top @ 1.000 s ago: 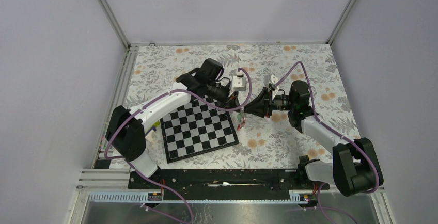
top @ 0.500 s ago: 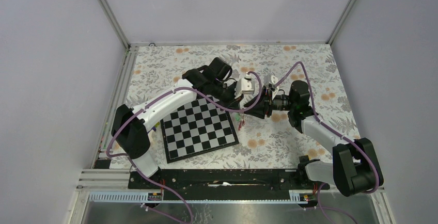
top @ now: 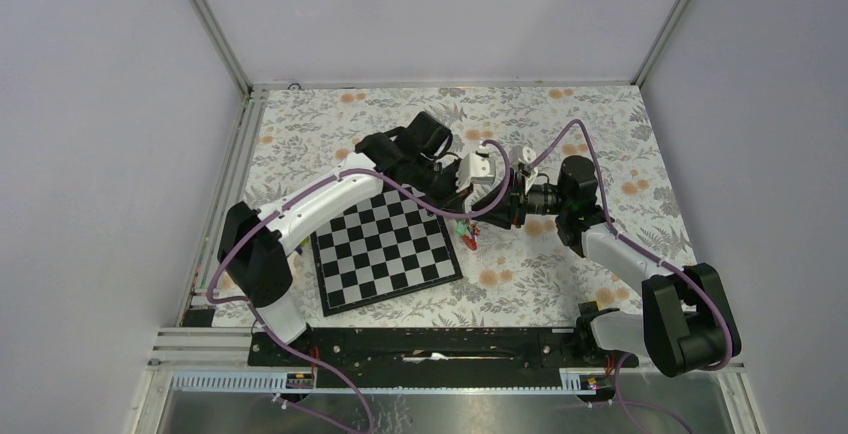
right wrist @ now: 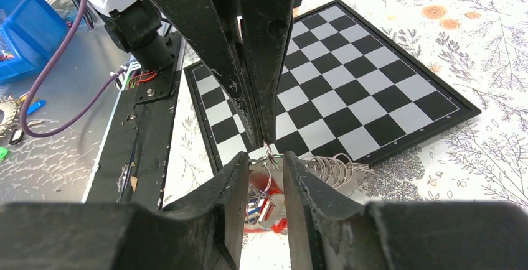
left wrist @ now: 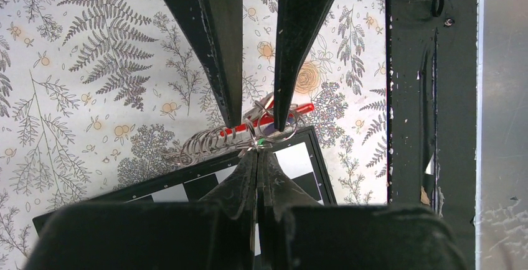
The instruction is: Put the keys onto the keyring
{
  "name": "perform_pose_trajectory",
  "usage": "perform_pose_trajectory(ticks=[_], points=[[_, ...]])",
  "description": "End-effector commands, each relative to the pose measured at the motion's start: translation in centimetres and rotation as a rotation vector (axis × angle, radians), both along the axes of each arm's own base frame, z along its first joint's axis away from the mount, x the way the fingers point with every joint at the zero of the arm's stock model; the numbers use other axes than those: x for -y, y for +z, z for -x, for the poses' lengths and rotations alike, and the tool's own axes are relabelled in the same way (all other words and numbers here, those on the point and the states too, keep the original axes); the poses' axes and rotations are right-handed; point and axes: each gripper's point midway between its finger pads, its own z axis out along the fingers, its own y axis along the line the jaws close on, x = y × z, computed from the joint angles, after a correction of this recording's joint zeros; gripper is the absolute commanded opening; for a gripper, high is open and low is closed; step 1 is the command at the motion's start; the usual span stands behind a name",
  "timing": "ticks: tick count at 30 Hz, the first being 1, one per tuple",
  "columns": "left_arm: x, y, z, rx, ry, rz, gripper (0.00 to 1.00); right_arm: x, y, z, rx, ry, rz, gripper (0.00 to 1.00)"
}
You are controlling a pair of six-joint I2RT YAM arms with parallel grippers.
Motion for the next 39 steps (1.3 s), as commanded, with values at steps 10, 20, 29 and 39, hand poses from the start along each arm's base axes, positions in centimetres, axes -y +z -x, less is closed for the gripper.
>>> perform_pose_trajectory(ticks=[10, 20, 29, 39], points=[[1.7, 2.2, 0.0, -0.010, -0.034, 0.083, 0.00, -0.7, 0.7, -0.1, 0.062, 0.033, -0.004, 0.28], [1.7, 2.4, 0.1, -0.004, -0.036, 0.086, 0.00, -0.8, 0.1, 0.0, 0.065, 0.050, 0.010, 0.27], [1.9, 2.5, 0.1, -0.016, -0.041, 0.093, 0.00, -1.1, -0.1, 0.1, 0.054, 0.059, 0.012, 0.19], [1.8, 1.8, 0.0, -0.018, -0.039, 0.080, 0.00, -1.1, 0.7, 0.3, 0.067, 0.070, 0.004, 0.00]])
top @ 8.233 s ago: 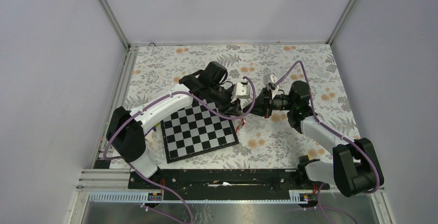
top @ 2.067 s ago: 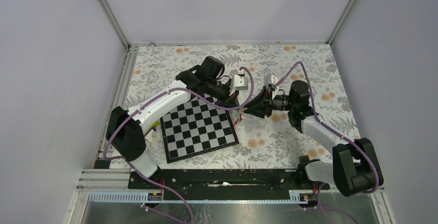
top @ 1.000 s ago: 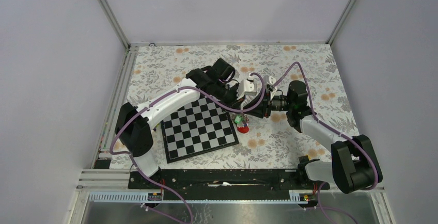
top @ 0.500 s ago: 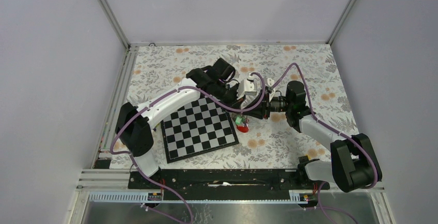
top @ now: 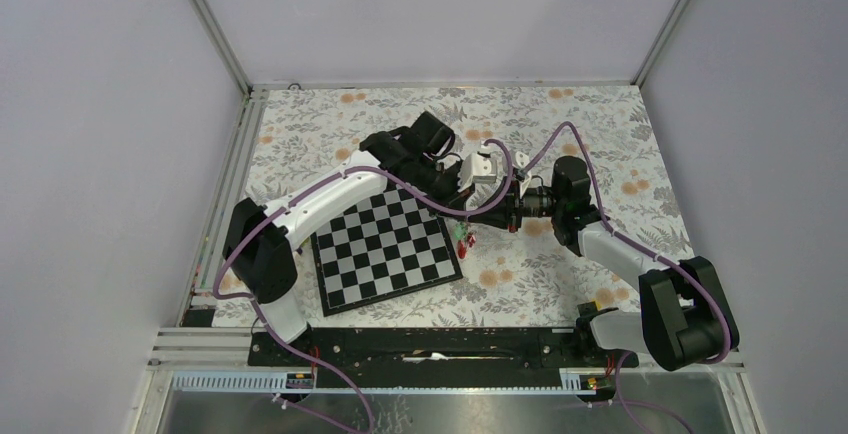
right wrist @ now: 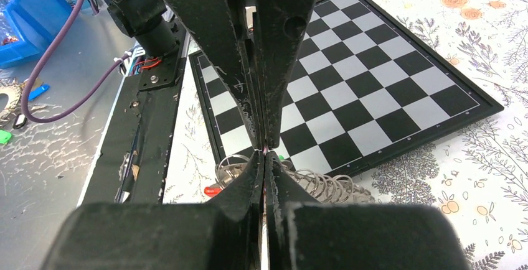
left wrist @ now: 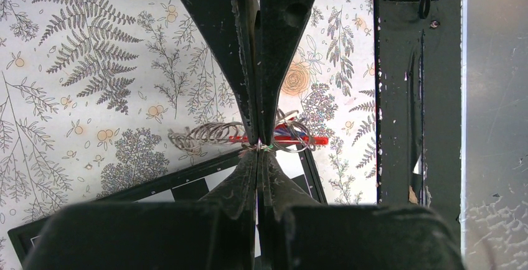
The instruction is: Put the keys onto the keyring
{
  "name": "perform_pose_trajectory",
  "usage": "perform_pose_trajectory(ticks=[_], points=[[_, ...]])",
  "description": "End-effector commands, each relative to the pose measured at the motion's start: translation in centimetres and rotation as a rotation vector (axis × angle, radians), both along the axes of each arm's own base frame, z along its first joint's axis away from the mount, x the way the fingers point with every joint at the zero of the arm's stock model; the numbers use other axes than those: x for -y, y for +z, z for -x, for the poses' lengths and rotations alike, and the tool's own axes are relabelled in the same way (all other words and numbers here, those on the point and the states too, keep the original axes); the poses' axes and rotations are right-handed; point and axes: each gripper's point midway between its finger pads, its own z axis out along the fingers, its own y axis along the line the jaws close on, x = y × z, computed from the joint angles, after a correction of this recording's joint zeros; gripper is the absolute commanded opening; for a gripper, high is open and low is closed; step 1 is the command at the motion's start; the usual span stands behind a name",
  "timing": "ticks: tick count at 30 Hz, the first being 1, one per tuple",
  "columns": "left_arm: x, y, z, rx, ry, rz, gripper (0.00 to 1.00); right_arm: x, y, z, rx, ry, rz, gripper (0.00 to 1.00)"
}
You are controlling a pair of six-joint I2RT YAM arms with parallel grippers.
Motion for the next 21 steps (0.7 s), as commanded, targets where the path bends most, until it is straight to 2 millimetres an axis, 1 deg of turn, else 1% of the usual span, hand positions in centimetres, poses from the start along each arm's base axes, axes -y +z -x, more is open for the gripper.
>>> perform_pose_trajectory(ticks=[1, 2, 4, 5, 10, 12, 16, 21], points=[[1.3, 2.2, -0.4, 0.038, -0.025, 0.081, 0.00, -0.5, 2.1, -0.3, 0.072, 0.028, -0.024, 0.00], [1.2, 2.1, -0.6, 0.046, -0.020, 0.083, 0.02, -0.5, 2.2, -0.3, 0.075, 0.029, -0.025, 0.00], [0.9, 1.9, -0.8, 0.079, -0.017, 0.094, 0.12, -0.5, 2.3, -0.2, 0.077, 0.032, -0.027, 0.00], [0.6, 2.2, -1.0, 0.109, -0.016, 0.103, 0.18, -0.5, 2.4, -0.2, 0.079, 0.034, -0.028, 0.00], [-0.5, 2.1, -2.2, 0.257, 0.007, 0.148, 0.44, -0.2, 2.7, -0.2, 0.082, 0.037, -0.032, 0.00], [-0.9, 1.9, -2.5, 0.283, 0.010, 0.163, 0.51, -0.2, 2.8, -0.2, 0.081, 0.038, -0.035, 0.00], [-1.0, 1.1, -2.2, 0.262, -0.002, 0.165, 0.55, -0.1, 3.2, -0.1, 0.083, 0.045, -0.042, 0.00], [-0.5, -0.4, -1.3, 0.177, -0.032, 0.169, 0.56, 0.1, 3.3, -0.1, 0.083, 0.044, -0.044, 0.00]])
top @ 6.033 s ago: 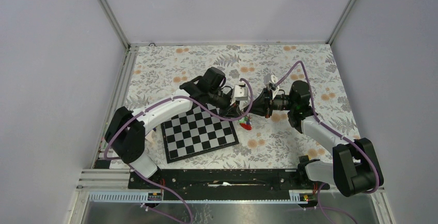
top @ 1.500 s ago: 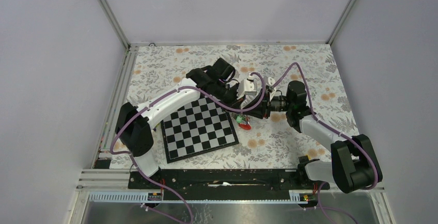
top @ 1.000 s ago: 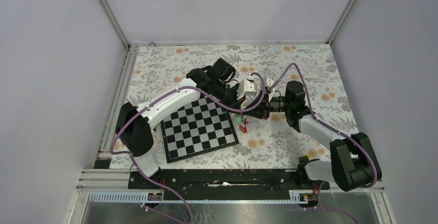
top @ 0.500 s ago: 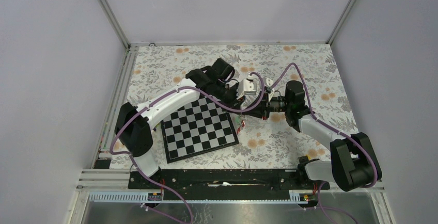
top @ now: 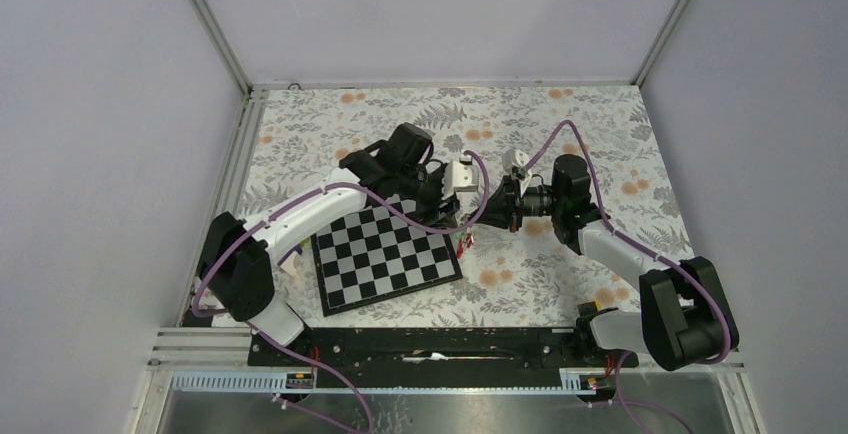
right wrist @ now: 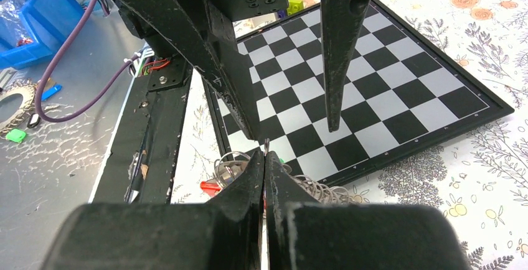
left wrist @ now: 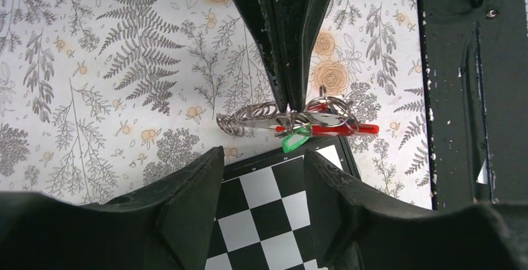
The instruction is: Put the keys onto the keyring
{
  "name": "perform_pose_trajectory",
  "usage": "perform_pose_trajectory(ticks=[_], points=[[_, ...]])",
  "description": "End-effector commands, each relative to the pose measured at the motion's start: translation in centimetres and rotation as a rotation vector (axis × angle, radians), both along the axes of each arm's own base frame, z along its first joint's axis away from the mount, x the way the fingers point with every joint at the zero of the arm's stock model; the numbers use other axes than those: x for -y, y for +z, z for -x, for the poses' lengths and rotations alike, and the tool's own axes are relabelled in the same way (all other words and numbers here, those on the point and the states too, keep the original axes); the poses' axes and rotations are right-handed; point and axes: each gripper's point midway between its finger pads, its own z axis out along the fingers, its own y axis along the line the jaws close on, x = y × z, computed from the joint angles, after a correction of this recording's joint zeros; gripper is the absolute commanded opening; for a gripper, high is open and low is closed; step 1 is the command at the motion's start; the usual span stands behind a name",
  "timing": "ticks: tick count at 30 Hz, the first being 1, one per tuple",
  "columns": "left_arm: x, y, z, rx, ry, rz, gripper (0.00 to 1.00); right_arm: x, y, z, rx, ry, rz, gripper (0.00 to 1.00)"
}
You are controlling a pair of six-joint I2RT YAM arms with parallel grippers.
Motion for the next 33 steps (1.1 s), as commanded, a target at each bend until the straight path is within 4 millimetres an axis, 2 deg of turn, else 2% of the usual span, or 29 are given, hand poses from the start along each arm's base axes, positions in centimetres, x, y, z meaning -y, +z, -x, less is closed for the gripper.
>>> perform_pose_trajectory(ticks=[1, 12, 19, 33], points=[[1.2, 0.3, 0.4, -0.015, -0.057, 0.066, 0.55, 0.0, 3.0, -0.3, 0.099, 0.025, -0.042, 0.00], [1.5, -1.8, 2.7, -0.198, -0.114, 0.084, 0.45, 0.2, 3.0, -0.5, 0.100, 0.015, -0.042, 0.00], [1.8, -3.0, 2.7, -0.252, -0.092, 0.083, 0.40, 0.4, 3.1, -0.7, 0.106, 0.002, -0.043, 0.00], [2.7, -3.6, 2.5, -0.315, -0.074, 0.118, 0.32, 0.5, 3.0, -0.8, 0.104, -0.002, -0.042, 0.00]])
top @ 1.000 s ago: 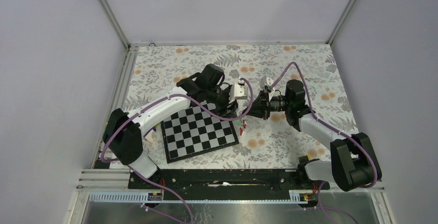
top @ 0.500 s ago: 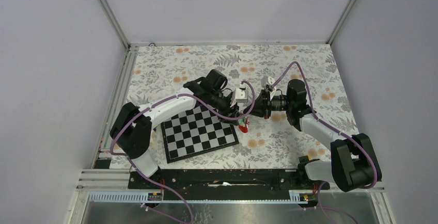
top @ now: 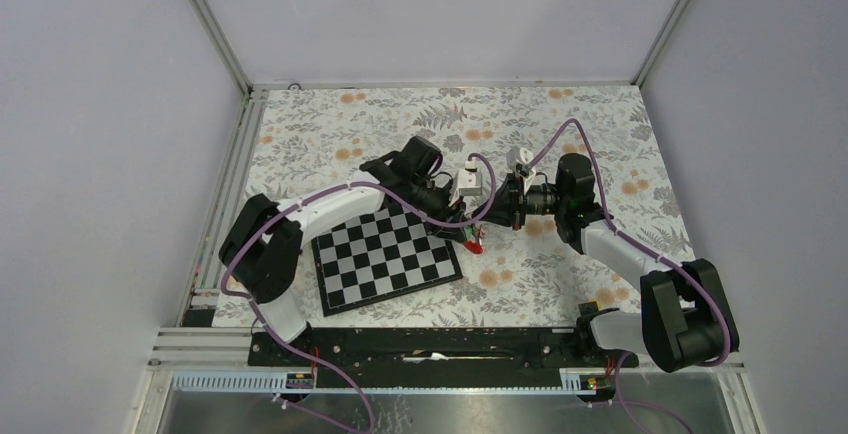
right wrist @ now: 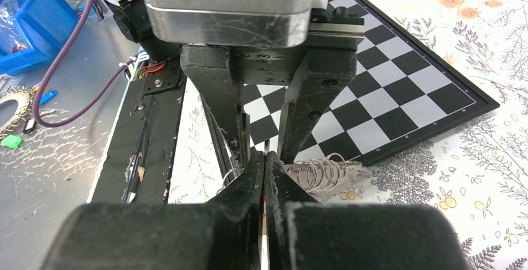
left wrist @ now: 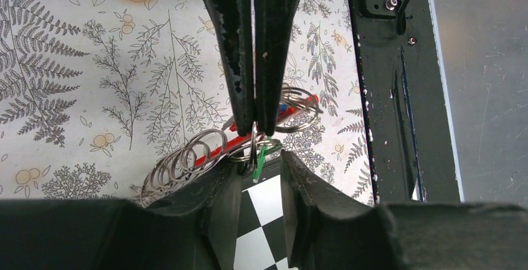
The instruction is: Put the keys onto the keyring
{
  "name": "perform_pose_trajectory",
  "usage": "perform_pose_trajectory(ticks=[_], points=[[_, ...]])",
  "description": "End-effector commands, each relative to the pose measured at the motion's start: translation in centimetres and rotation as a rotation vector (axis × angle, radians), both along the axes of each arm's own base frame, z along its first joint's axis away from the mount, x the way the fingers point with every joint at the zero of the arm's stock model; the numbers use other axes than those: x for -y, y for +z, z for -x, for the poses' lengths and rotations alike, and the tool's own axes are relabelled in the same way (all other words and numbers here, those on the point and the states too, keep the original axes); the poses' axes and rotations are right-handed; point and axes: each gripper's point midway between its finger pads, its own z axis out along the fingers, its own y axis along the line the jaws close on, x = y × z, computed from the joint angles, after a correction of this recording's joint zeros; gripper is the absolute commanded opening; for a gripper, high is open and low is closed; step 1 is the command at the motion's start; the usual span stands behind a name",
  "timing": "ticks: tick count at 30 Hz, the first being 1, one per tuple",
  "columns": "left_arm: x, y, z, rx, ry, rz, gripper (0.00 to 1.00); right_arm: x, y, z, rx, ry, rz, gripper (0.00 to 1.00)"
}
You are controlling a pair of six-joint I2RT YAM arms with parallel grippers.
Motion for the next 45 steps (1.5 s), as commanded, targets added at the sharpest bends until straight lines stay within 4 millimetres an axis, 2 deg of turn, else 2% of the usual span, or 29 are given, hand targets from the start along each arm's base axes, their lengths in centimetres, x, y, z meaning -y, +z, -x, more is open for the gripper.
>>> perform_pose_trajectory(ticks=[1, 13, 25, 33, 45], points=[[0.8, 0.7, -0.2, -0.018, -0.010, 0.066, 0.30, -0.1, 2.8, -0.3, 0.112, 0.024, -0.038, 0.00], [-0.5, 0.9, -1.1, -0.061, 0.004, 0.065, 0.00, 0.1, 2.6, -0.6, 0.111, 0.013, -0.034, 0.00], [-1.2, 2.1, -1.1, -0.053, -0.035, 0.029, 0.00, 0.3, 1.2, -1.9, 0.120, -0.062, 0.016, 0.00], [-0.6, 3.4, -1.7, -0.053, -0.028, 0.050, 0.00, -0.3, 0.5, -1.7, 0.092, -0.050, 0.020, 0.00], [-0.4, 3.4, -2.9, -0.014, 0.011, 0.020, 0.00, -0.5, 0.4, -1.3, 0.076, -0.028, 0.013, 0.00]])
